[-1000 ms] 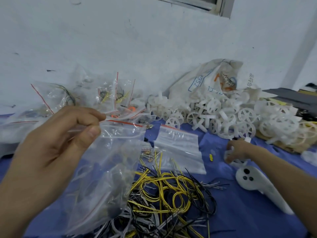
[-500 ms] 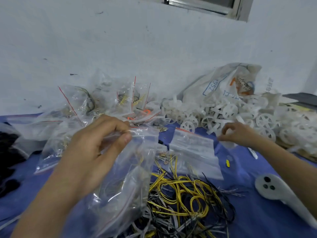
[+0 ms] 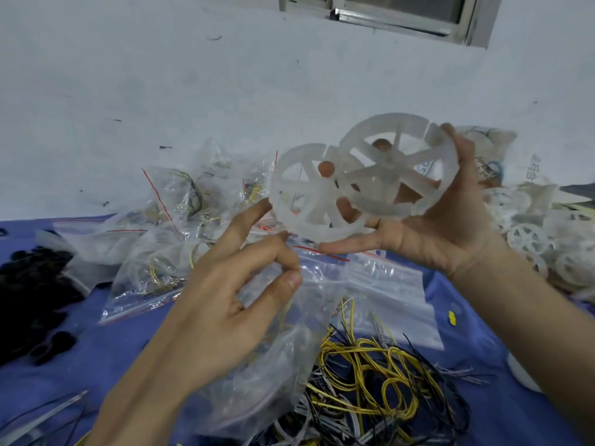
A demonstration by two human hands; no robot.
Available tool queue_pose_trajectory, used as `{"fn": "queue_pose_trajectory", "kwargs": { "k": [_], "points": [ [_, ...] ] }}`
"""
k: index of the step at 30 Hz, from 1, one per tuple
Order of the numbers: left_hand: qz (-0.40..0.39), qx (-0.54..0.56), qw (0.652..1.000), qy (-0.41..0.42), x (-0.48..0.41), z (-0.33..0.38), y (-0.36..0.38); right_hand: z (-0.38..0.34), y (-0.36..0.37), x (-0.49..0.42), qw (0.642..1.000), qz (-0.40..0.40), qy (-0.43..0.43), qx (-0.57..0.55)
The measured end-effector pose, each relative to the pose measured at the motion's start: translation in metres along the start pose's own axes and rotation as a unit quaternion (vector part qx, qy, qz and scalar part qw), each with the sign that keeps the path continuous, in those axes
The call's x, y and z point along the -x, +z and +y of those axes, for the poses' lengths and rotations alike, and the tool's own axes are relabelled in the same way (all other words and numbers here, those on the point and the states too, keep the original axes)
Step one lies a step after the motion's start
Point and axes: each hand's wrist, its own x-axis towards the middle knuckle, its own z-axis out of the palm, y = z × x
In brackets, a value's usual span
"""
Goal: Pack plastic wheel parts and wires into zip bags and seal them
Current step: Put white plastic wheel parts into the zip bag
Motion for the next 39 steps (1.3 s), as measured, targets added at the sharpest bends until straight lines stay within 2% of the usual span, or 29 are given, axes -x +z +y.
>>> {"fn": "queue_pose_trajectory", "kwargs": {
  "k": [3, 7, 10, 14, 18, 23, 26, 30, 36, 39],
  "points": [
    [0.005, -0.004, 1.000, 0.013, -0.001, 0.005, -0.003, 0.006, -0.004, -0.001, 1.000, 0.002, 0.005, -0.008],
    [0.022, 0.005, 0.999, 0.042, 0.000, 0.010, -0.004, 0.010, -0.016, 0.004, 0.998, 0.050, 0.013, -0.027],
    [0.024, 0.013, 0.999, 0.046, 0.001, 0.013, -0.005, 0.010, -0.022, 0.004, 0.998, 0.023, 0.053, -0.006],
    [0.020, 0.014, 0.998, 0.055, 0.001, 0.016, -0.004, 0.008, -0.026, 0.007, 0.996, 0.006, 0.076, -0.035],
    [0.017, 0.020, 0.998, 0.049, 0.001, 0.016, -0.003, 0.003, -0.023, 0.007, 0.996, 0.043, 0.082, -0.010],
    [0.011, 0.032, 0.999, 0.043, 0.001, 0.015, -0.004, -0.010, -0.017, 0.003, 0.987, 0.025, 0.146, 0.062],
    [0.010, 0.056, 0.998, 0.034, 0.001, 0.015, -0.005, -0.019, -0.016, 0.001, 0.980, -0.004, 0.190, 0.061],
    [0.011, 0.050, 0.998, 0.042, 0.001, 0.019, -0.008, -0.022, -0.012, 0.001, 0.969, 0.023, 0.225, 0.094],
    [0.010, 0.038, 0.998, 0.053, 0.001, 0.021, -0.011, -0.024, -0.004, 0.002, 0.975, -0.006, 0.211, 0.071],
    [0.013, 0.038, 0.997, 0.066, 0.001, 0.020, -0.012, -0.023, -0.001, 0.002, 0.986, -0.060, 0.154, -0.004]
  ]
}}
